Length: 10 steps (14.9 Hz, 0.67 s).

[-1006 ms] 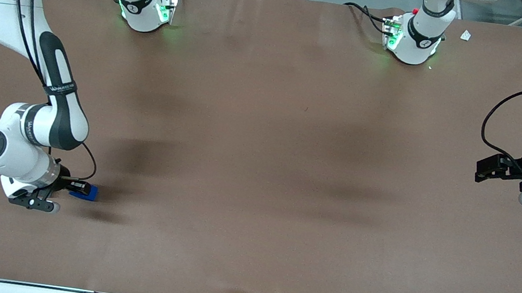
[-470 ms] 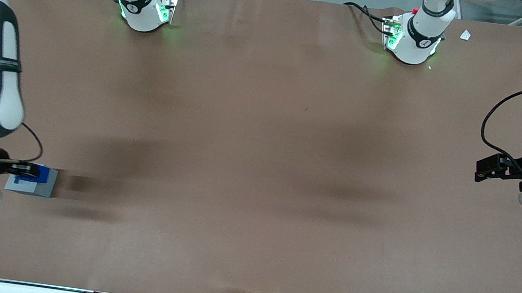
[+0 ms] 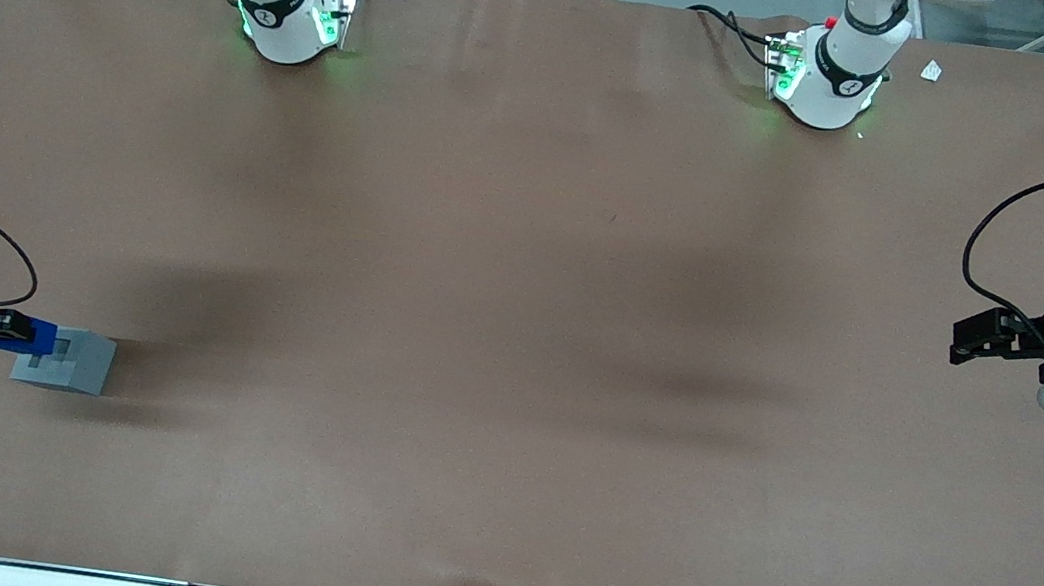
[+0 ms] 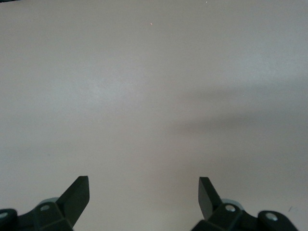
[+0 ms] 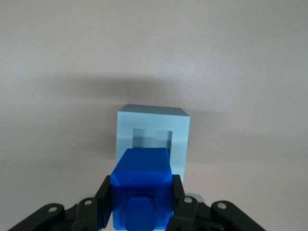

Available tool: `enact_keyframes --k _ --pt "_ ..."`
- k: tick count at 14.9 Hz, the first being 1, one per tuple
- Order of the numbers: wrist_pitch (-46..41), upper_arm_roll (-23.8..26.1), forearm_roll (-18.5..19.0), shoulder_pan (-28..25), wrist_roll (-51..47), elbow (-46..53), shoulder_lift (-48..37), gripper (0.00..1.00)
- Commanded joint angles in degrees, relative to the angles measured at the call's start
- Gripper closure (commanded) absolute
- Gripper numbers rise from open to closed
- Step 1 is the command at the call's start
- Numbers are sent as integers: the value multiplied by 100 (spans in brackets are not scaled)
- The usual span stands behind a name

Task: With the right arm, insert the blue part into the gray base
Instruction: 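Carry the blue block over the gray base's square opening, then lower the blue block into the gray base's opening with the right gripper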

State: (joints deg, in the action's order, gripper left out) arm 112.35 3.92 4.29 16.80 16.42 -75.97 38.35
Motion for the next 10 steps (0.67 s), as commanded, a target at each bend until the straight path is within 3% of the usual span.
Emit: enact_keyframes --k 1,10 --pt "225 74 -42 52 -60 -6 40 100" --pt "349 65 -262 140 -402 -14 181 100"
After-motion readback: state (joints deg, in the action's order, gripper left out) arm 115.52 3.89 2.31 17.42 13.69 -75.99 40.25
